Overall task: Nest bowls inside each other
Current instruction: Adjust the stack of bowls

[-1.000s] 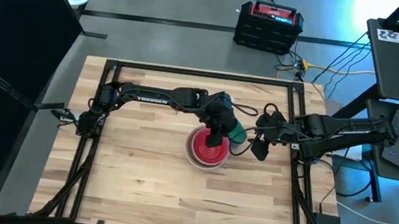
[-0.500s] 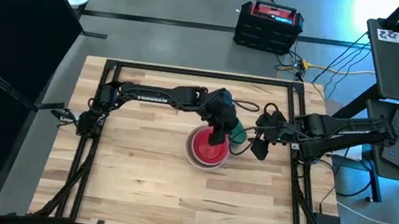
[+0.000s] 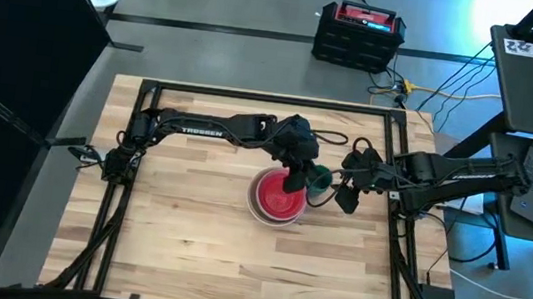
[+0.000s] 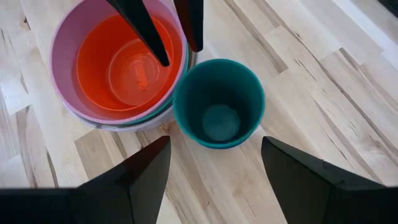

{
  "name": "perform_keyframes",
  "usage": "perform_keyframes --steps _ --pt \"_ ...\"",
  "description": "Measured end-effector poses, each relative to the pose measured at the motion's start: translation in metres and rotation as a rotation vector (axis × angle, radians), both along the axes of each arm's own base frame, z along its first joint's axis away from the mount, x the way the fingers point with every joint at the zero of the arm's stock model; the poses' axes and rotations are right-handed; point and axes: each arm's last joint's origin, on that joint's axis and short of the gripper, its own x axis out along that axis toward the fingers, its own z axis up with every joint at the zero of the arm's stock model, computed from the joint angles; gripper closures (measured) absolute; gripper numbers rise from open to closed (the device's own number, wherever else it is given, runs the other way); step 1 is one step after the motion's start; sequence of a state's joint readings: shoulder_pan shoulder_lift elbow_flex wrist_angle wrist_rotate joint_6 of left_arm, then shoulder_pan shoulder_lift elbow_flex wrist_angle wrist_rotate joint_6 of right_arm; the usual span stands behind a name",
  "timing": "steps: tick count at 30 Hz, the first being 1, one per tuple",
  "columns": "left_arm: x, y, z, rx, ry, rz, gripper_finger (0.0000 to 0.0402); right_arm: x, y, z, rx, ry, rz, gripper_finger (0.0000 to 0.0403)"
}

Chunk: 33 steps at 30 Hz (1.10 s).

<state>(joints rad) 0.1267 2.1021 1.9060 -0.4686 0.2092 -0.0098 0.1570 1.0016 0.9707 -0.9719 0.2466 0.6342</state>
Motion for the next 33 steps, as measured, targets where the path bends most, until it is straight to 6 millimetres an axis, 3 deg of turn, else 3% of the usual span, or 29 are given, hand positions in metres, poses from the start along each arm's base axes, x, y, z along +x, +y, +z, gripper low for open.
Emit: perform_keyframes --steps 5,8,12,23,29,33 --pt "-0.021 -0.003 0.016 0.012 0.104 -0.023 0.0320 -0.002 0.000 -0.001 -0.004 0.024 0.000 0.0166" --pt "-0.048 -0.019 0.026 0.066 0.294 -0.101 0.0320 -0.002 0.000 -0.001 -0.013 0.030 0.013 0.0166" --pt "-0.077 -0.043 0.019 0.089 0.582 -0.201 0.0320 -0.002 0.000 -0.001 -0.042 0.033 0.051 0.0166" --pt "-0.079 -0.106 0.016 0.192 0.582 -0.366 0.0320 -0.002 -0.001 -0.001 -0.075 0.038 0.082 0.0166" --pt "-0.081 -0.108 0.009 0.338 0.584 -0.545 0.0321 -0.002 0.000 -0.001 -0.065 0.042 0.109 0.0166" --pt "-0.087 -0.107 -0.009 0.378 0.652 -0.646 0.0321 -0.002 0.000 -0.001 -0.060 0.045 0.125 0.0166"
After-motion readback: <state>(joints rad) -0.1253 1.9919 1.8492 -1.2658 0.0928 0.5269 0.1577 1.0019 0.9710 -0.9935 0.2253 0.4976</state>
